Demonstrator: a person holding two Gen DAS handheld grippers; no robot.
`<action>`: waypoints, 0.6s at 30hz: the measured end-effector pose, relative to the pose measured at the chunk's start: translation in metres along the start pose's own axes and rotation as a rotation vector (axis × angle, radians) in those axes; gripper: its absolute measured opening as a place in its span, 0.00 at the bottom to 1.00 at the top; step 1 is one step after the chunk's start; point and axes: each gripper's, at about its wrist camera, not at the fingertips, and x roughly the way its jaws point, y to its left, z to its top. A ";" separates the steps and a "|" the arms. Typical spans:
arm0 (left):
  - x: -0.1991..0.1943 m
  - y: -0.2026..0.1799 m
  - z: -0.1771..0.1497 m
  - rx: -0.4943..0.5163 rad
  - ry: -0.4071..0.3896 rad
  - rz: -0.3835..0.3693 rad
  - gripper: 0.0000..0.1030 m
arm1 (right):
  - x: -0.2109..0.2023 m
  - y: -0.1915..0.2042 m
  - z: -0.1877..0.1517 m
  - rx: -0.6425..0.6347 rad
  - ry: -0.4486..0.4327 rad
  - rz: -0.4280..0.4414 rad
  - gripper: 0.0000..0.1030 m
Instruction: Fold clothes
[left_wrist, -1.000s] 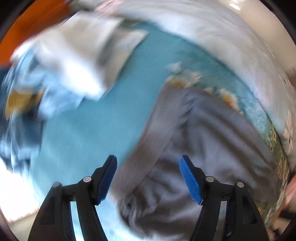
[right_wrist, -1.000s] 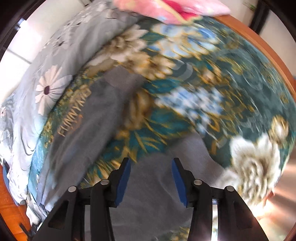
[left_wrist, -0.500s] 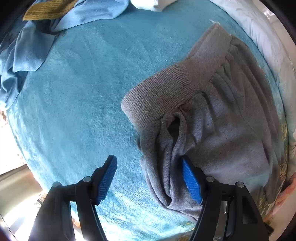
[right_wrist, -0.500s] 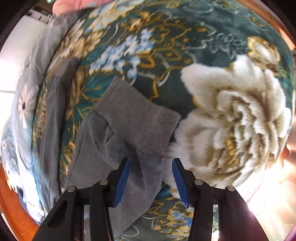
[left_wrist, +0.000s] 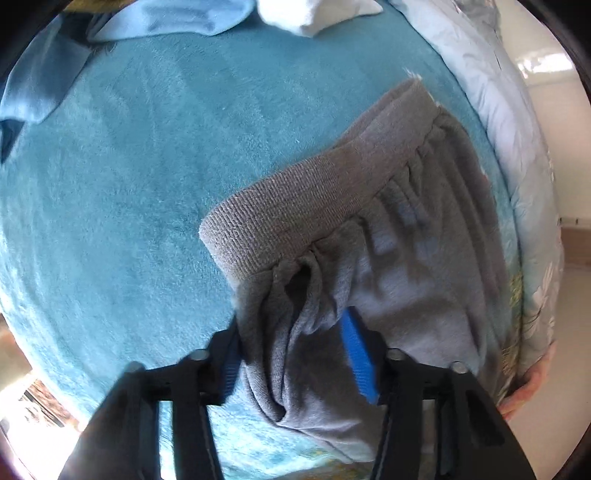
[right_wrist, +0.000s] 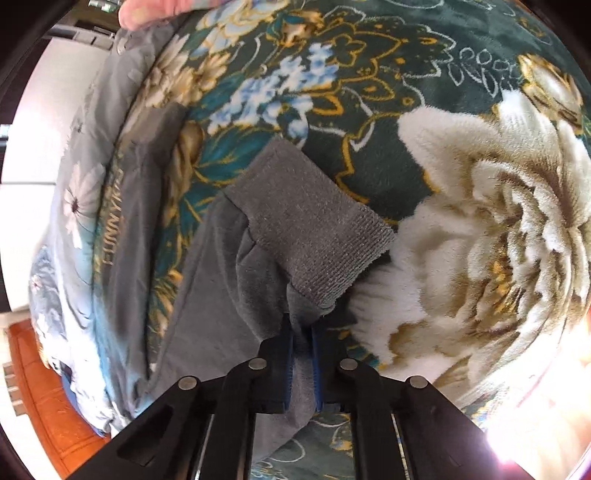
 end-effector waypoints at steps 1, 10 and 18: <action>-0.001 0.003 0.001 -0.010 -0.001 0.004 0.20 | -0.003 0.001 0.000 0.000 -0.006 0.005 0.06; -0.022 0.012 0.001 0.001 -0.042 -0.015 0.13 | -0.038 0.001 -0.007 0.006 -0.060 0.031 0.05; -0.009 0.015 0.006 0.056 0.009 0.030 0.14 | -0.017 -0.003 -0.010 -0.010 -0.020 -0.001 0.05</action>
